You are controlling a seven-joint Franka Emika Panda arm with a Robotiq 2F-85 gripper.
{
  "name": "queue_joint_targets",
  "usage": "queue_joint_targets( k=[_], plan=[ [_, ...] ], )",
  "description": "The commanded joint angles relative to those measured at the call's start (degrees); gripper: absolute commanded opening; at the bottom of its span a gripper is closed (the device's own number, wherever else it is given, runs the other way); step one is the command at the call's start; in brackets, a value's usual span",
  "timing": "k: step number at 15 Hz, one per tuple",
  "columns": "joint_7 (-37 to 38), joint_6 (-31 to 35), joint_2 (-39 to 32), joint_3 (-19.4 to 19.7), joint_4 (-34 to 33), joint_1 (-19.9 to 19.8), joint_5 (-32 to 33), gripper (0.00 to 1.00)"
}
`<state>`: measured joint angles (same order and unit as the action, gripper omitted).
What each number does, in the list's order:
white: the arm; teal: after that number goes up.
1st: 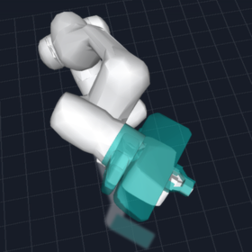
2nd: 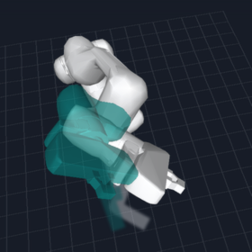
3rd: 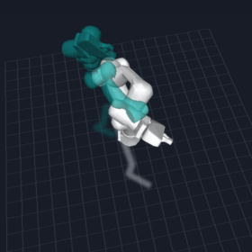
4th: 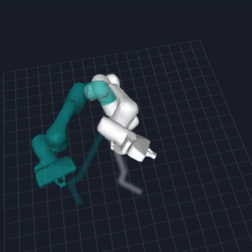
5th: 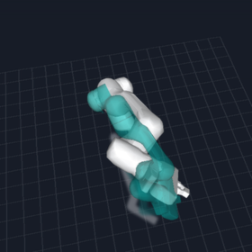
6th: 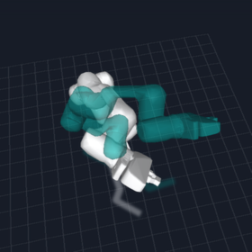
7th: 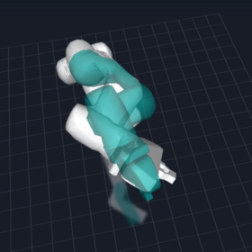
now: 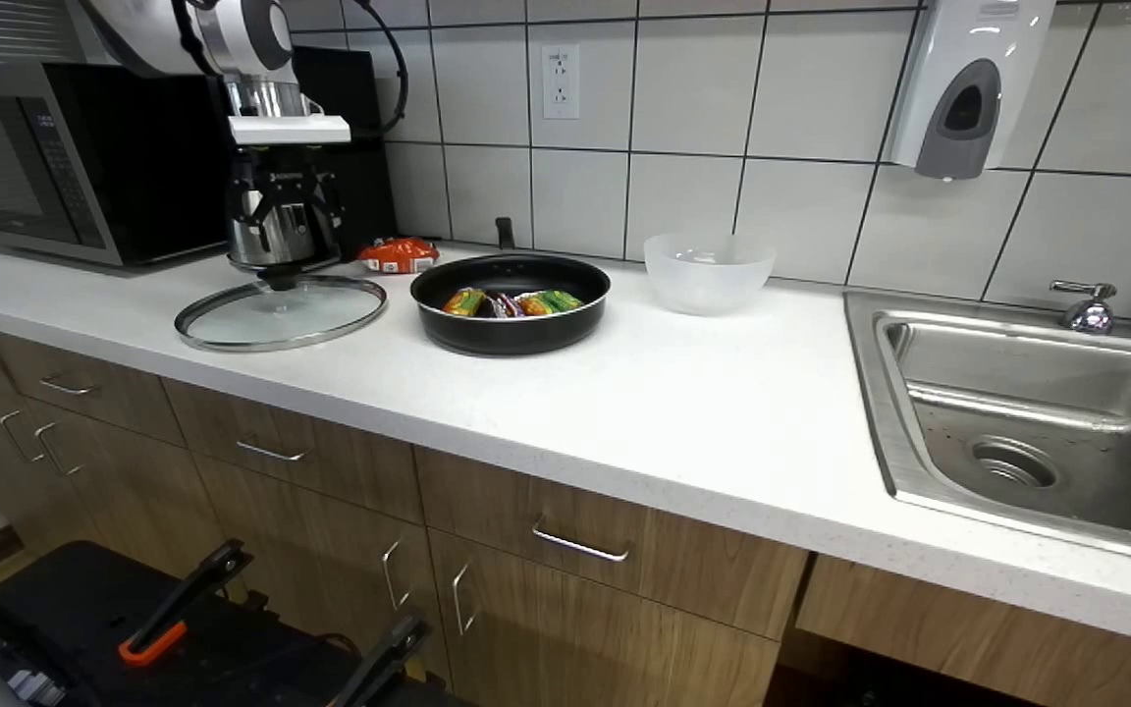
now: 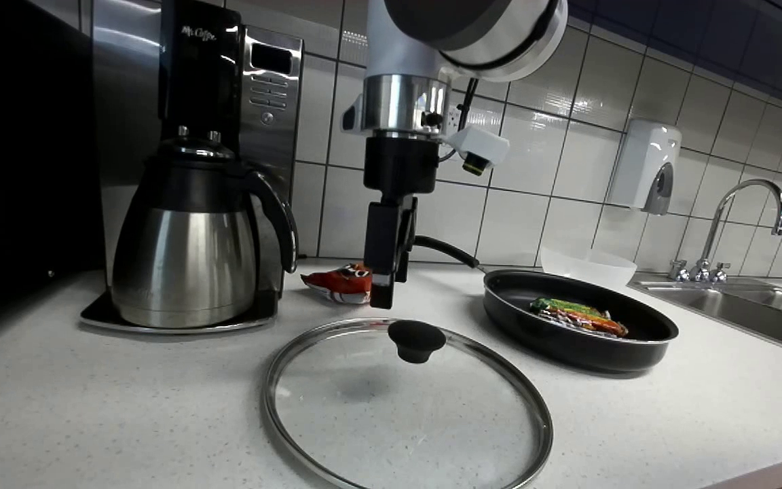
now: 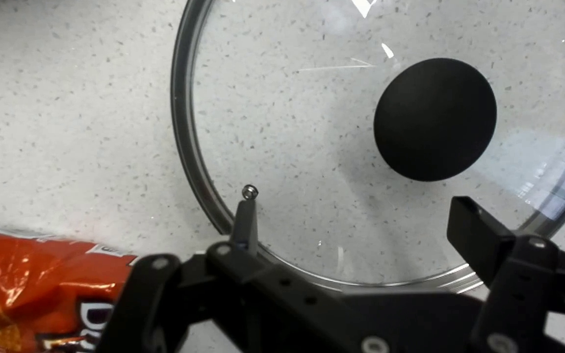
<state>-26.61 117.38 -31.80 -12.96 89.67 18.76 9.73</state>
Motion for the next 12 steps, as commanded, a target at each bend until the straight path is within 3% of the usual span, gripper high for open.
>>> queue_joint_targets(
  k=[1, 12],
  plan=[
    [3.52, 2.39, 0.90, -0.71, 2.50, 0.21, 0.73, 1.00],
    [8.87, 8.10, 3.17, -0.55, 9.33, 0.85, 0.94, 1.00]
  ],
)
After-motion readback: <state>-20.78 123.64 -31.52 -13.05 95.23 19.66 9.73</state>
